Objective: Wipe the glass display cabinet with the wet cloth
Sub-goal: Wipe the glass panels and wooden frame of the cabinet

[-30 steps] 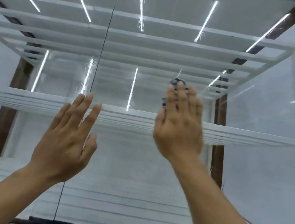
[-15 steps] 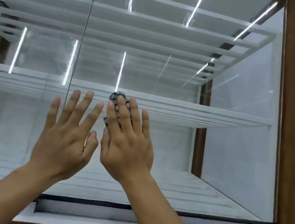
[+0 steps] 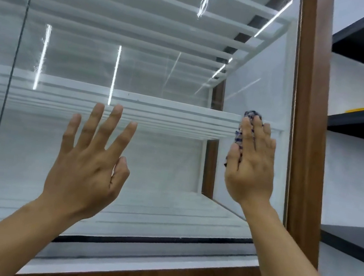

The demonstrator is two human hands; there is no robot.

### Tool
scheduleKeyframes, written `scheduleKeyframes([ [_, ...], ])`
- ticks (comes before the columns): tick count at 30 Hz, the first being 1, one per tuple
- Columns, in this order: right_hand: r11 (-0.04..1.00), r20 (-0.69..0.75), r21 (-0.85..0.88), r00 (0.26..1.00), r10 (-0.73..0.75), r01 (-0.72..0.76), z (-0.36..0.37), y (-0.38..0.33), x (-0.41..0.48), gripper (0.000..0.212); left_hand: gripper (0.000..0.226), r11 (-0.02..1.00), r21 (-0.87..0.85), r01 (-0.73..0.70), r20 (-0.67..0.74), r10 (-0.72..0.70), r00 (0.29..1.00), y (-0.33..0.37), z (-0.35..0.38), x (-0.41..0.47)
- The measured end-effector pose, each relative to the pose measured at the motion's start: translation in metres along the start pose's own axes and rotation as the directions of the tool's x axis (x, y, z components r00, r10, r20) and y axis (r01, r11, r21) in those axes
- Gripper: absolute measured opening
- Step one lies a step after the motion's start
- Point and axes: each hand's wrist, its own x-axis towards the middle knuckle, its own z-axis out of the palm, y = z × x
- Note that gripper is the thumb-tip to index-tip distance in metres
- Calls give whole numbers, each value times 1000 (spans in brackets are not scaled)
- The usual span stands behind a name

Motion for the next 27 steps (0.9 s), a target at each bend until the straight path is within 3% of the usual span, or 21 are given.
scheduleKeyframes([
  [3,997,6,-12,997,77,-77,-16,45,-13,61,65,1000,-1,-17,-18,17,1000,-6,-2,-6],
  [5,998,21,-31,999,47,-47,-21,57,-33,61,65,1000,-3,-4,-32,4,999,-11,-4,-13],
  [10,997,79,-76,997,5,1,-13,36,-80,66,67,999,36,40,-54,-38,998,-34,-16,-47],
  [18,987,131,-40,980,-152,158,26,-105,-82,66,68,993,47,104,-51,-102,993,-65,-30,-96],
  [24,954,234,67,925,-300,292,61,-241,-99,66,68,982,-12,190,-87,-191,978,-78,-47,-114],
  [27,930,296,66,884,-363,360,78,-291,-118,70,68,950,83,300,77,-306,949,-107,-20,-123],
])
